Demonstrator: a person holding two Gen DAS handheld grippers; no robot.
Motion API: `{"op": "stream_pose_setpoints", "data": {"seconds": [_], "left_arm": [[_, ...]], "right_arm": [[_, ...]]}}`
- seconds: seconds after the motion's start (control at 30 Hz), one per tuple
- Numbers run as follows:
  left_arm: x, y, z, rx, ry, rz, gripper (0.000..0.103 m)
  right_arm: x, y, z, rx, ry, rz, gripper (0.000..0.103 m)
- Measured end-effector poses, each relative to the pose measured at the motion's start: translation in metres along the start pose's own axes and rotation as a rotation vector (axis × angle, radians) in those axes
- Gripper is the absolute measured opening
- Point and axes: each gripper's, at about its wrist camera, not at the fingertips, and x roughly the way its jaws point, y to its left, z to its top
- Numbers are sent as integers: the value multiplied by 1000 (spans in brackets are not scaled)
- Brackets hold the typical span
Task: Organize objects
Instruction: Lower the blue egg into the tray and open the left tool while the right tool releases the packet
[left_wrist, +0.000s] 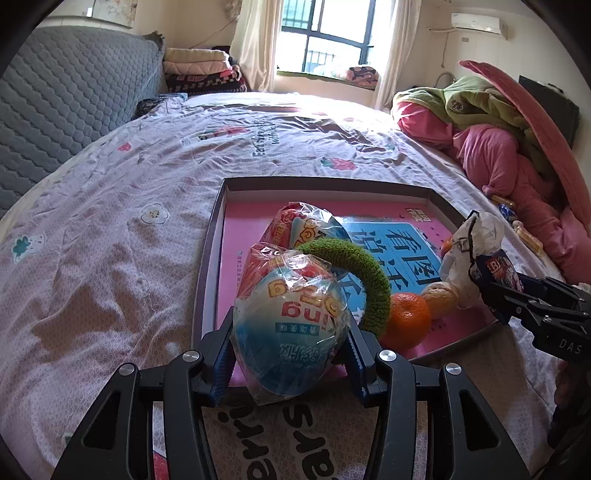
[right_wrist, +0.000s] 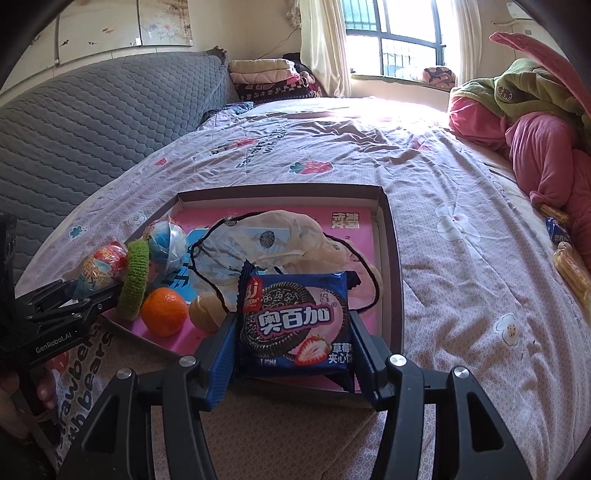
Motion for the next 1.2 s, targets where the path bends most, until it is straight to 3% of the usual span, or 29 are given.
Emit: {"op": "stream_pose_setpoints", "data": {"seconds": [0.47, 1.03, 1.2], "left_arm": [[-12, -5, 1, -11, -1, -28, 54], [-51, -9, 14, -21, -82, -31, 59], [-69, -14, 16, -36, -97, -16, 67]], "right_arm": [[-6, 3, -2, -19, 11, -31, 62], [-42, 18, 9, -57, -89, -38, 64], [-59, 25, 13, -57, -130, -34, 67]]}}
